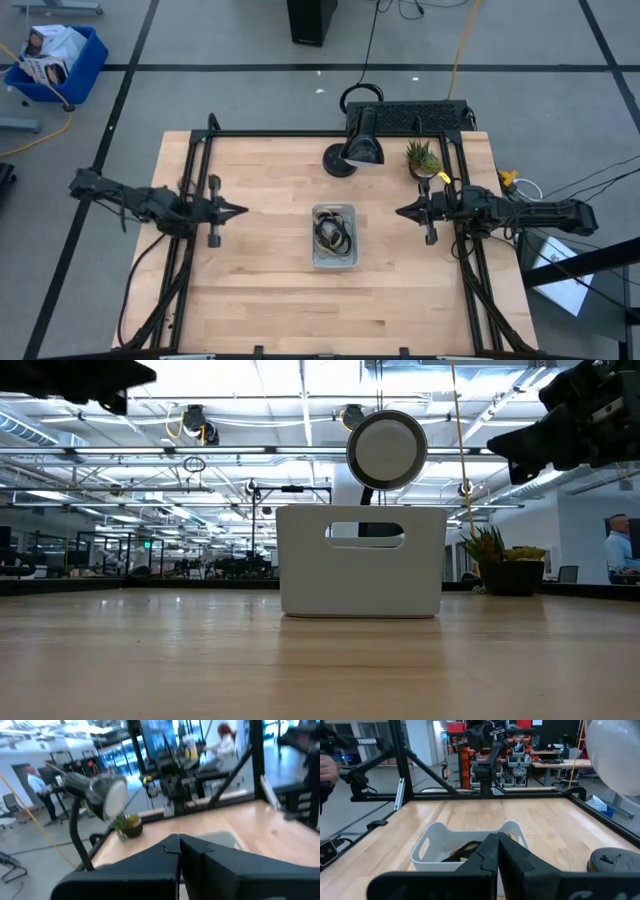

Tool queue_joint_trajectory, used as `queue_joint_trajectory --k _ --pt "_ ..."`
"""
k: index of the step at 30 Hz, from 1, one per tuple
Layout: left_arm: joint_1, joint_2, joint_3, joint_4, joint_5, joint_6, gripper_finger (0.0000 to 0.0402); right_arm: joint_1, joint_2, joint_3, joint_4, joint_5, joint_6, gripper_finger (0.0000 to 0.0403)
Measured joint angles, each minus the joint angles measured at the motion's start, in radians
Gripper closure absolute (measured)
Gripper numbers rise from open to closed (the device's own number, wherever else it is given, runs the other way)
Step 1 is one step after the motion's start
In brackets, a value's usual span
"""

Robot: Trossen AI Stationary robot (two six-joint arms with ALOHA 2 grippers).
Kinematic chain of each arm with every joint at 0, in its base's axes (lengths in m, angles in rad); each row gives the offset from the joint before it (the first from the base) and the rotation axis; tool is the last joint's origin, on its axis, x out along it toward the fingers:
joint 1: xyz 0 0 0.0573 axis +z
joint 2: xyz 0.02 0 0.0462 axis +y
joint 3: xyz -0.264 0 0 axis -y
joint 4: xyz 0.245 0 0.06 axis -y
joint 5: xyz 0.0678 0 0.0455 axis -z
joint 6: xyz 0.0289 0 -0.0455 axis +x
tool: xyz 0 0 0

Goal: Pick and place rubber bands into bin
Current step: Return to Home Position

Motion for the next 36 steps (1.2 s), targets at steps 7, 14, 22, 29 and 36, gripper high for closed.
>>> queue_joint_trajectory --k 7,14,22,29,36 --pt "0.015 -0.087 -0.067 -0.072 0.002 -0.016 0.0401 -0.001 -0.016 0.0 0.004 0.002 -0.013 0.0403" --pt "0.056 -0.087 -0.179 0.063 0.089 -0.028 0.0401 -0.001 -0.014 -0.003 0.014 0.001 0.003 0.0403" --pt "0.095 -0.086 -0.197 0.068 0.165 -0.062 0.0401 -0.002 -0.014 -0.076 0.117 0.002 0.012 0.0403" --pt "0.099 -0.085 -0.198 0.053 0.188 -0.082 0.0401 -0.008 -0.012 -0.078 0.104 0.003 0.024 0.0403" --pt "0.1 -0.085 -0.295 0.124 0.19 -0.146 0.0401 -0.007 -0.012 -0.08 0.096 0.0 0.043 0.0403"
